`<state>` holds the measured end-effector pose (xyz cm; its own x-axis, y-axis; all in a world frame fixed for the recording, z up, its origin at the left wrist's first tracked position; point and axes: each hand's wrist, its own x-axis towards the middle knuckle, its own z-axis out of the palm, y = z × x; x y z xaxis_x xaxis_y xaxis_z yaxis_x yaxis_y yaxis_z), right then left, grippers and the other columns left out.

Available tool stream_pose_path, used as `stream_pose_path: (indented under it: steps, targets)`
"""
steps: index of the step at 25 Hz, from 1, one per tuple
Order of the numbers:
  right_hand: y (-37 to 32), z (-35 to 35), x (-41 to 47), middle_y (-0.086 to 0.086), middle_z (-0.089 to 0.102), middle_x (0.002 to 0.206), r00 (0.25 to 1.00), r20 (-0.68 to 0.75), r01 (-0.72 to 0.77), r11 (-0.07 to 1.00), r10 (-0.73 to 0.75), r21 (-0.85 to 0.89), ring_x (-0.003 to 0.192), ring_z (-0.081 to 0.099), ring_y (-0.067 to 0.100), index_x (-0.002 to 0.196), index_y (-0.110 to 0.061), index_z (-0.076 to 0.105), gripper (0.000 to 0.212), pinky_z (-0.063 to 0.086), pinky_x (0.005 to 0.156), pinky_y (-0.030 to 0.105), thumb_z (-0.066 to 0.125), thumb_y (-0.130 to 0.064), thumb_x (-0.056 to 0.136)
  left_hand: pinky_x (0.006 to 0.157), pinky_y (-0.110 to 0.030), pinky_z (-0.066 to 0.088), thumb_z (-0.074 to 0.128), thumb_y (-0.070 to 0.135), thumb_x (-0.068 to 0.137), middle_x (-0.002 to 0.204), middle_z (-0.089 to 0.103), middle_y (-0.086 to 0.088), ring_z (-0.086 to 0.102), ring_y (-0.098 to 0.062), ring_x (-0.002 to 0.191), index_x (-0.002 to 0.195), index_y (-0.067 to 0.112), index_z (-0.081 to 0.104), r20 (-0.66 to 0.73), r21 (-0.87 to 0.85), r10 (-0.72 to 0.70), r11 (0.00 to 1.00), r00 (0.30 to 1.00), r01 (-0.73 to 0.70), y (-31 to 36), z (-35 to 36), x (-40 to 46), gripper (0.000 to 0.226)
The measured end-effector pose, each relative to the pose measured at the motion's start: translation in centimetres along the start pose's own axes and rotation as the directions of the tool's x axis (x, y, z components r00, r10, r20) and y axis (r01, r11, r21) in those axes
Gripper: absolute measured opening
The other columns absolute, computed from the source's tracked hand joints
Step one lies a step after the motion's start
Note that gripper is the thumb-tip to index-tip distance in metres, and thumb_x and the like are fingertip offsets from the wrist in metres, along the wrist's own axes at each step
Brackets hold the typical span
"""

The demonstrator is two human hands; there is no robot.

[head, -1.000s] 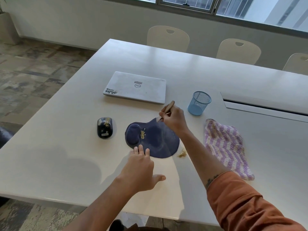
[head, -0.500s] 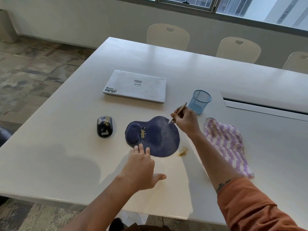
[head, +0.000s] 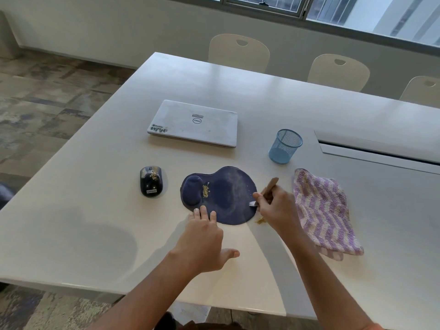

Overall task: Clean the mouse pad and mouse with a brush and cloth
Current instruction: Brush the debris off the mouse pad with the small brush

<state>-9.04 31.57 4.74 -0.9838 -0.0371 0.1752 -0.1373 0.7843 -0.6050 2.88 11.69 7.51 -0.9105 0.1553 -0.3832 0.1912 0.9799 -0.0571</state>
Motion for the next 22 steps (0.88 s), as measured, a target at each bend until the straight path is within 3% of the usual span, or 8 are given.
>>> stream_pose_path:
  steps: [2,6,8,9,12,14,19,22]
  targets:
    - [0.3,-0.6,-0.5,-0.006,0.067,0.068,0.999,0.010,-0.042,0.999,0.042,0.001,0.063,0.064,0.008,0.082,-0.013,0.065,0.026,0.051,0.061,0.023,0.084,-0.030,0.091,0.128,-0.055,0.018,0.033,0.081,0.096,0.168,0.015,-0.028,0.016,-0.050,0.156,0.161,0.000,0.025,0.002,0.001,0.004,1.000,1.000,-0.004,-0.1,0.0,0.0,0.105]
    - [-0.1,-1.1,-0.4,-0.011,0.074,0.073,0.998,-0.017,-0.062,0.989,0.065,0.137,0.068,0.074,0.003,0.090,-0.014,0.070,0.022,0.063,0.069,0.029,0.085,-0.030,0.090,0.128,-0.055,0.018,0.034,0.081,0.096,0.168,0.015,-0.028,0.015,-0.050,0.156,0.161,0.000,0.027,0.005,0.002,0.020,1.000,1.000,-0.020,-0.2,-0.1,-0.1,0.104]
    - [-0.7,-1.1,-0.9,-0.018,0.070,0.070,0.998,-0.021,-0.063,0.988,0.067,0.142,0.065,0.070,-0.011,0.092,-0.012,0.071,0.020,0.058,0.065,0.019,0.085,-0.026,0.091,0.128,-0.055,0.018,0.035,0.081,0.096,0.168,0.014,-0.028,0.015,-0.050,0.156,0.161,-0.001,0.026,0.006,0.008,0.026,1.000,1.000,-0.026,-0.2,-0.2,-0.2,0.104]
    - [-0.8,-1.1,-1.2,-0.020,0.069,0.070,0.997,-0.022,-0.065,0.991,0.069,0.120,0.065,0.068,-0.012,0.091,-0.013,0.071,0.019,0.056,0.065,0.021,0.085,-0.026,0.091,0.128,-0.055,0.018,0.035,0.080,0.096,0.168,0.014,-0.028,0.015,-0.050,0.156,0.161,-0.001,0.026,0.005,0.010,0.028,1.000,1.000,-0.028,-0.2,-0.2,-0.2,0.104]
    - [-0.1,-1.6,-1.7,-0.012,0.073,0.073,0.997,-0.006,-0.077,0.994,0.078,0.083,0.069,0.072,0.002,0.088,-0.015,0.071,0.020,0.063,0.071,0.036,0.085,-0.030,0.090,0.128,-0.055,0.018,0.036,0.080,0.096,0.169,0.015,-0.027,0.015,-0.050,0.156,0.161,0.000,0.027,0.000,0.005,0.035,0.999,0.999,-0.035,-0.4,-0.1,-0.2,0.104]
    - [-0.1,-1.8,-1.7,-0.010,0.076,0.074,0.997,-0.006,-0.080,0.989,0.081,0.128,0.070,0.076,0.008,0.090,-0.016,0.072,0.020,0.065,0.072,0.037,0.085,-0.031,0.090,0.127,-0.056,0.018,0.036,0.080,0.096,0.169,0.015,-0.027,0.015,-0.050,0.156,0.160,0.000,0.029,-0.004,0.002,0.042,0.999,0.999,-0.042,-0.4,-0.1,-0.1,0.103]
    - [-0.6,-1.8,-2.8,-0.019,0.071,0.070,1.000,0.008,0.011,0.993,-0.012,0.118,0.070,0.072,-0.008,0.092,-0.014,0.072,0.016,0.061,0.069,0.019,0.085,-0.023,0.091,0.127,-0.056,0.019,0.035,0.081,0.095,0.169,0.016,-0.025,0.016,-0.050,0.155,0.160,0.002,0.031,-0.025,0.007,0.059,0.998,0.998,-0.059,-0.6,0.1,0.0,0.103]
    - [-0.2,-2.1,-2.8,-0.010,0.077,0.075,0.998,-0.045,-0.026,0.984,0.034,0.177,0.070,0.077,0.003,0.092,-0.015,0.073,0.017,0.066,0.074,0.035,0.086,-0.025,0.090,0.126,-0.057,0.020,0.035,0.082,0.095,0.169,0.018,-0.023,0.016,-0.050,0.155,0.159,0.002,0.034,-0.041,0.011,0.063,0.998,0.997,-0.063,-0.7,0.4,0.2,0.102]
